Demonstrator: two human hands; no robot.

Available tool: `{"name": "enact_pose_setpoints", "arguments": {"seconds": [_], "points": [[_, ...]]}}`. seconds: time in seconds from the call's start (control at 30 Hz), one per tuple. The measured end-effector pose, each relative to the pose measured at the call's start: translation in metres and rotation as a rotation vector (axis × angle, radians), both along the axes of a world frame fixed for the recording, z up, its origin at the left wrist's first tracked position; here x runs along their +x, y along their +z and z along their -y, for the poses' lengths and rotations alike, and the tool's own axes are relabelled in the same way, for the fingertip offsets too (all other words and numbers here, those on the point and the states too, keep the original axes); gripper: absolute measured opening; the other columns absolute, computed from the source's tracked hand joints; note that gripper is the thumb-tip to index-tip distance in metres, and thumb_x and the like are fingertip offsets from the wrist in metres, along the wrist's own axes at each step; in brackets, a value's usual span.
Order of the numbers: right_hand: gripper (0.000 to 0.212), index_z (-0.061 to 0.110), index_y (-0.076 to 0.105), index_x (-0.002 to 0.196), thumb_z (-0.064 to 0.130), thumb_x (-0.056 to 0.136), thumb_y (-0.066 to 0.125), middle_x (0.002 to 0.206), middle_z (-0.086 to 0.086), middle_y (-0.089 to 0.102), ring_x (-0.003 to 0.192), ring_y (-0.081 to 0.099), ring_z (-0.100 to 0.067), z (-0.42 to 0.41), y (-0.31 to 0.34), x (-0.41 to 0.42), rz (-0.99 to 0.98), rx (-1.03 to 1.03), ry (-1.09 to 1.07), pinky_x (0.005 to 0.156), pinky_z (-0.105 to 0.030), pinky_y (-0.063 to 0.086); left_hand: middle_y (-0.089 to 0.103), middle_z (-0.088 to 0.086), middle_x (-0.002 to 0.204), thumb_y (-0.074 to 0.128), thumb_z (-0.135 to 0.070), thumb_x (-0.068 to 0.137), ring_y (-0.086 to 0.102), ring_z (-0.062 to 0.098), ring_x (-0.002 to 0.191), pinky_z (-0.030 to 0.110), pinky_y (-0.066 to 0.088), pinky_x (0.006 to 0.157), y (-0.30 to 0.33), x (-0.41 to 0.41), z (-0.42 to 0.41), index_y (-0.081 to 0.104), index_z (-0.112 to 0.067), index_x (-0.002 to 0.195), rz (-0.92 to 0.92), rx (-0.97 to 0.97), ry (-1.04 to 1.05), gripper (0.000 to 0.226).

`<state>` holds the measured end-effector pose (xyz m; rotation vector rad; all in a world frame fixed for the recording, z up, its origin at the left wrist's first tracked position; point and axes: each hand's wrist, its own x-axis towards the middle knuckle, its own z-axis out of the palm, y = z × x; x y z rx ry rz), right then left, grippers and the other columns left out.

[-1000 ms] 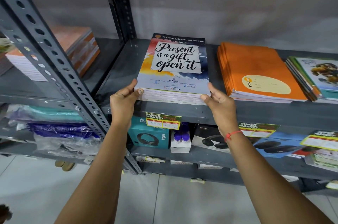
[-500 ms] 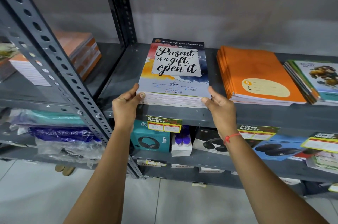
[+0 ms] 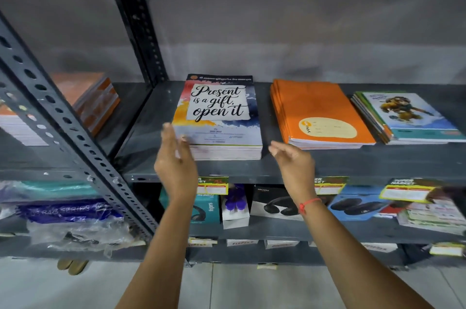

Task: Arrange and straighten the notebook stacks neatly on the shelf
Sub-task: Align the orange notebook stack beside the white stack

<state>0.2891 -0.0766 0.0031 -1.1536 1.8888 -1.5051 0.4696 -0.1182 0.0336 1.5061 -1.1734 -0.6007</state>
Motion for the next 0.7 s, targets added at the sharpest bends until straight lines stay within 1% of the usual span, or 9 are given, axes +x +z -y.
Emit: {"name": "enact_pose_setpoints", "arguments": {"seconds": [0.07, 0.13, 0.17, 0.2, 0.27, 0.3, 0.4, 0.53, 0.7], "points": [[0.023, 0.015, 0.073, 0.098, 0.014, 0.088, 0.052, 0.096, -0.001, 0.074, 0.092, 0.067, -0.008, -0.007, -0.001, -0.006, 0.026, -0.119, -0.165, 0.09, -0.018, 0.05, 0.045, -0.01, 0.141, 0.045, -0.021, 0.097, 0.047, 0.011, 0.129, 0.015, 0.033, 0.105, 0.005, -0.022, -0.015, 0.037, -0.018, 0.143, 0.082, -0.113, -0.128, 0.046], [0.022, 0.011, 0.071, 0.098, 0.011, 0.089, 0.051, 0.09, 0.007, 0.069, 0.085, 0.063, 0.013, -0.014, 0.002, -0.025, 0.057, -0.242, -0.348, 0.084, -0.007, 0.045, 0.045, -0.007, 0.143, 0.045, -0.024, 0.097, 0.051, 0.02, 0.128, 0.021, 0.039, 0.105, 0.006, -0.055, -0.028, 0.037, -0.018, 0.143, 0.15, -0.164, -0.303, 0.047], [0.023, 0.007, 0.069, 0.102, 0.009, 0.091, 0.05, 0.092, 0.006, 0.067, 0.081, 0.059, 0.021, -0.016, 0.003, -0.043, 0.07, -0.298, -0.429, 0.081, -0.001, 0.042, 0.047, -0.004, 0.141, 0.044, -0.024, 0.097, 0.053, 0.019, 0.125, 0.016, 0.04, 0.099, 0.003, -0.074, -0.033, 0.037, -0.017, 0.143, 0.166, -0.169, -0.385, 0.047], [0.024, 0.004, 0.067, 0.108, 0.008, 0.091, 0.05, 0.097, 0.002, 0.066, 0.079, 0.057, 0.024, -0.018, 0.003, -0.063, 0.089, -0.332, -0.503, 0.079, 0.002, 0.041, 0.054, 0.004, 0.137, 0.043, -0.023, 0.097, 0.056, 0.02, 0.121, 0.014, 0.041, 0.091, -0.001, -0.092, -0.036, 0.037, -0.016, 0.143, 0.165, -0.146, -0.459, 0.047], [0.03, 0.003, 0.062, 0.119, 0.006, 0.092, 0.049, 0.109, -0.005, 0.063, 0.086, 0.058, 0.017, -0.019, 0.004, -0.101, 0.157, -0.337, -0.586, 0.08, 0.001, 0.04, 0.06, 0.021, 0.128, 0.038, -0.024, 0.099, 0.059, 0.031, 0.115, 0.025, 0.046, 0.087, -0.008, -0.124, -0.037, 0.032, -0.016, 0.145, 0.105, -0.017, -0.55, 0.047], [0.033, 0.004, 0.058, 0.124, 0.008, 0.092, 0.049, 0.117, -0.008, 0.062, 0.096, 0.057, 0.009, -0.019, 0.003, -0.118, 0.2, -0.3, -0.57, 0.085, -0.003, 0.04, 0.059, 0.019, 0.13, 0.034, -0.027, 0.1, 0.059, 0.029, 0.114, 0.027, 0.047, 0.089, -0.01, -0.135, -0.035, 0.029, -0.017, 0.146, 0.042, 0.066, -0.559, 0.048], [0.045, 0.01, 0.047, 0.136, 0.024, 0.093, 0.05, 0.141, -0.007, 0.05, 0.123, 0.046, -0.012, -0.012, -0.002, -0.158, 0.285, -0.094, -0.347, 0.1, -0.02, 0.033, 0.052, -0.001, 0.129, 0.029, -0.032, 0.1, 0.05, 0.003, 0.104, 0.009, 0.04, 0.083, -0.015, -0.162, -0.024, 0.024, -0.019, 0.148, -0.108, 0.211, -0.513, 0.05], [0.054, 0.019, 0.035, 0.144, 0.041, 0.095, 0.039, 0.151, -0.002, 0.036, 0.139, 0.033, -0.019, -0.003, -0.006, -0.176, 0.295, 0.081, -0.045, 0.112, -0.033, 0.025, 0.04, 0.005, 0.149, 0.033, -0.033, 0.1, 0.035, 0.019, 0.138, 0.027, 0.027, 0.109, -0.029, -0.181, -0.013, 0.031, -0.015, 0.146, -0.288, 0.25, -0.411, 0.049], [0.054, 0.022, 0.03, 0.145, 0.041, 0.095, 0.036, 0.152, 0.002, 0.034, 0.14, 0.032, -0.016, 0.0, -0.018, -0.187, 0.275, 0.079, 0.123, 0.11, -0.029, 0.024, 0.047, 0.005, 0.143, 0.034, -0.027, 0.1, 0.039, 0.01, 0.129, 0.022, 0.029, 0.104, -0.036, -0.187, -0.015, 0.038, -0.013, 0.142, -0.256, 0.18, -0.334, 0.045]]}}
